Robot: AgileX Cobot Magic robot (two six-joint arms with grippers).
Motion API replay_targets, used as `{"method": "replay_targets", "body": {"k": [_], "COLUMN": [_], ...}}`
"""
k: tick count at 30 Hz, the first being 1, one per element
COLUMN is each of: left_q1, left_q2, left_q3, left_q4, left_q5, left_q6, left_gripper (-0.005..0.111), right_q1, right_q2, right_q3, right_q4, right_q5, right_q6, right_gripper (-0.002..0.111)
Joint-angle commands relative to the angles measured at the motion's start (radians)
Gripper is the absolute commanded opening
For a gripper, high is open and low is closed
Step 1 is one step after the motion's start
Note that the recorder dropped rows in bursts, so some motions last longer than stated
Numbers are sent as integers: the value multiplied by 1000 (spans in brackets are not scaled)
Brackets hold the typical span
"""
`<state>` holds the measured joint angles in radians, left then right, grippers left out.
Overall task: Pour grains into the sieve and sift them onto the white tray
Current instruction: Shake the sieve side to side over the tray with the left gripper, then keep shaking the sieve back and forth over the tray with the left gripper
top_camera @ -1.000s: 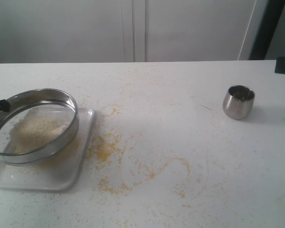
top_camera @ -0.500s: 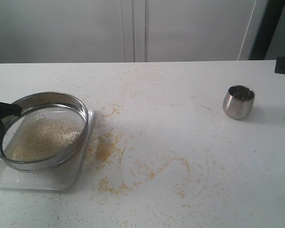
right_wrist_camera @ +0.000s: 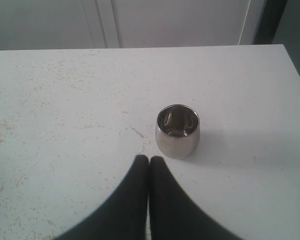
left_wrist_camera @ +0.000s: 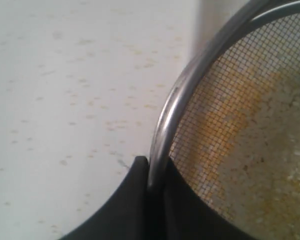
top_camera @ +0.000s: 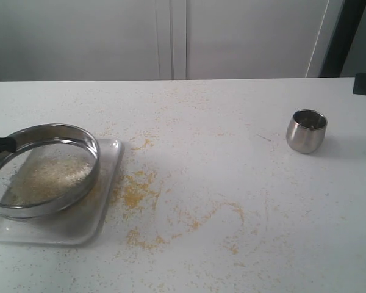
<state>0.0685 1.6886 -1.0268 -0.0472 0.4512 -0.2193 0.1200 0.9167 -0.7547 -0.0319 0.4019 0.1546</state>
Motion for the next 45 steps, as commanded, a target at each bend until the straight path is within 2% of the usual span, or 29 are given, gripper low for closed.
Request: {"method": "replay_targets", "body": {"k": [1,2,4,7,10,12,13,16,19,21,23,25,27,29,31,33,36,38,42,45], "left_q1": [5,-17,-51,-7,29,9,-19,-61,8,50,39,-18,-59,-37,22,51,-4,-45,6,16], "left_q2": [2,-2,-12,-10,0,-4,-15,-38,-35,-30,-30,-48,-65,-70,-62,-49,-53,-64,-51,-25], "left_q3": [-10,-11,-11,-11,-11,-11,-11,-22,-17,-11,-11,-17,-24,-22,-15,-9,-11,-17,-17,-15], "left_q4": [-137,-184,-178,-168,-206,-294,-354,-335,-229,-232,-287,-361,-330,-249,-157,-161,-226,-197,-80,-147], "left_q5": [11,4,-32,-50,-12,-4,-4,-32,-55,-29,-6,-4,-26,-48,-41,-20,-12,-42,-44,-22], "left_q6": [43,112,238,177,103,163,246,393,251,142,161,306,395,324,157,68,156,263,90,69], "left_gripper": [0,0,0,0,0,0,0,0,0,0,0,0,0,0,0,0,0,0,0,0], "right_q1": [1,1,1,1,1,1,1,1,1,1,1,1,1,1,1,1,1,1,1,1], "right_q2": [-7,-7,-7,-7,-7,-7,-7,-7,-7,-7,-7,-7,-7,-7,-7,-7,-7,-7,-7,-7], "right_q3": [7,7,7,7,7,7,7,7,7,7,7,7,7,7,7,7,7,7,7,7], "right_q4": [-3,-3,-3,-3,-3,-3,-3,-3,-3,-3,-3,-3,-3,-3,-3,-3,-3,-3,-3,-3], "right_q5": [-6,-6,-6,-6,-6,-6,-6,-8,-6,-6,-6,-6,-6,-6,-6,-6,-6,-6,-6,-6], "right_q6": [1,1,1,1,1,1,1,1,1,1,1,1,1,1,1,3,25,25,25,25], "right_gripper": [0,0,0,0,0,0,0,0,0,0,0,0,0,0,0,0,0,0,0,0]}}
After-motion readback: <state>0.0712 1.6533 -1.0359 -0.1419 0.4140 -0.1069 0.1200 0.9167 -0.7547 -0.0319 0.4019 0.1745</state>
